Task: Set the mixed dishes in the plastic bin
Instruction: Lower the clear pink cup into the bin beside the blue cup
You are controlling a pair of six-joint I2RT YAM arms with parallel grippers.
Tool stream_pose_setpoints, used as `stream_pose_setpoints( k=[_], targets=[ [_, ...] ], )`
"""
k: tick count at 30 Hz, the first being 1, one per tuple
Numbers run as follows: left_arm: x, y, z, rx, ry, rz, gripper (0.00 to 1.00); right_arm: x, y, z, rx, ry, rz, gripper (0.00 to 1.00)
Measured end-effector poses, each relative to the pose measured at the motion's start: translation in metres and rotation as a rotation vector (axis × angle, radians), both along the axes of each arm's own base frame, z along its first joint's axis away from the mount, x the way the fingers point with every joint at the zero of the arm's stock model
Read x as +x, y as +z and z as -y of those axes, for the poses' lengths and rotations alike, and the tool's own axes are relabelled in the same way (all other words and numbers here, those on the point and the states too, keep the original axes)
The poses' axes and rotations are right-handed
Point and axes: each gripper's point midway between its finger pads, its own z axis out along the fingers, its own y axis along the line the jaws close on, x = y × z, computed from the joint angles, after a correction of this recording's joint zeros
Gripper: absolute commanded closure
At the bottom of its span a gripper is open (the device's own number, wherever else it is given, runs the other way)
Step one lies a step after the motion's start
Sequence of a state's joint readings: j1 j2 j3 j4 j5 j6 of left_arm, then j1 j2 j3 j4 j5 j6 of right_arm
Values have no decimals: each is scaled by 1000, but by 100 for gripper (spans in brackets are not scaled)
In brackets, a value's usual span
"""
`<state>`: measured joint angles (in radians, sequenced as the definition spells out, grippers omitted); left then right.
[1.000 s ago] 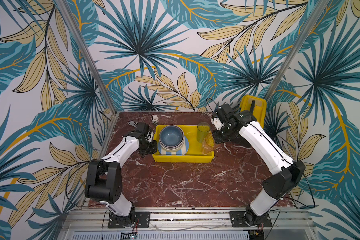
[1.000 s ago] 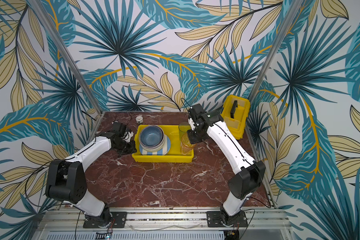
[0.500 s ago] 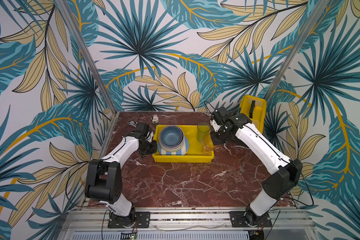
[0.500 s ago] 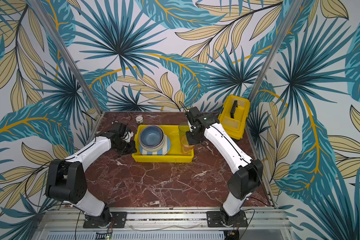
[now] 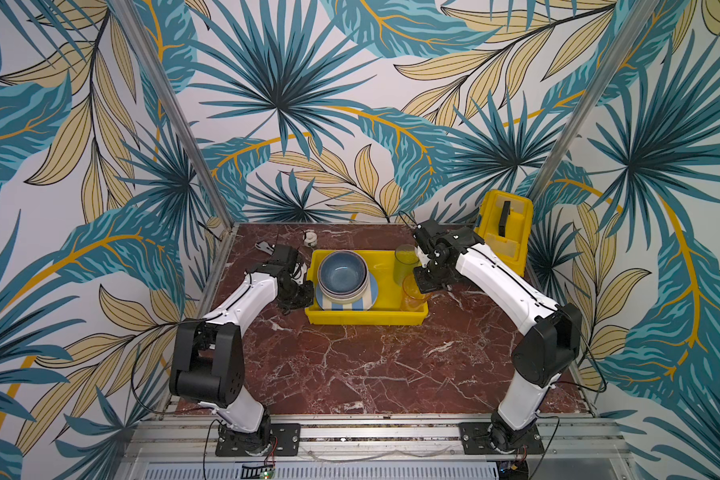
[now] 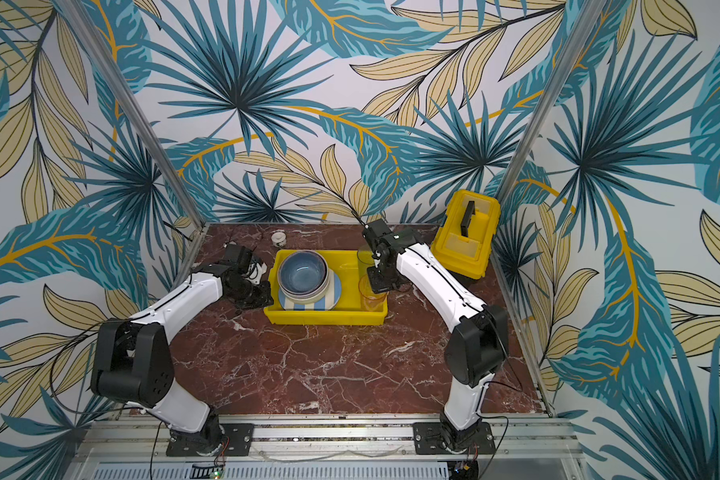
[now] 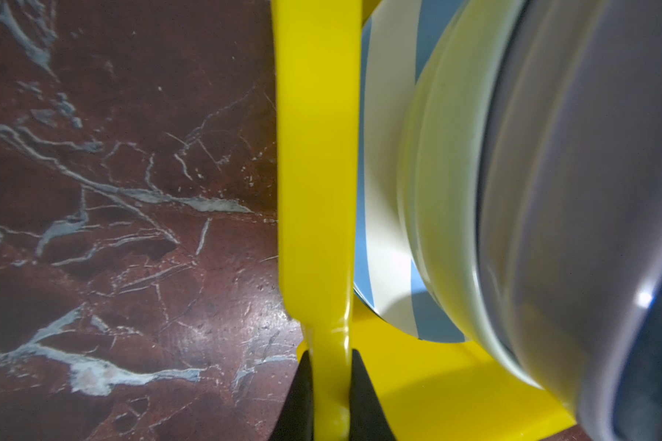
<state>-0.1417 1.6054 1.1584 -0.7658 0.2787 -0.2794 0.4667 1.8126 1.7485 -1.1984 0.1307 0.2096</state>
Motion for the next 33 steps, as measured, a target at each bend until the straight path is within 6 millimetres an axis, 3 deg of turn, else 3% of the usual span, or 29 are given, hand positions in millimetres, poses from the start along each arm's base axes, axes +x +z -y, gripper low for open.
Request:
stream_pose_setpoints(
  k=[12, 26, 33],
  targets=[
    [0, 0, 0, -3, -1, -1, 90, 7, -26, -3, -25, -18, -47, 100],
    [0, 0, 2, -9, -3, -4, 90, 9, -43, -5, -24, -31, -52, 97],
    [0, -1, 1, -9, -3, -4, 90, 10, -49, -5, -29, -37, -49, 89]
  ],
)
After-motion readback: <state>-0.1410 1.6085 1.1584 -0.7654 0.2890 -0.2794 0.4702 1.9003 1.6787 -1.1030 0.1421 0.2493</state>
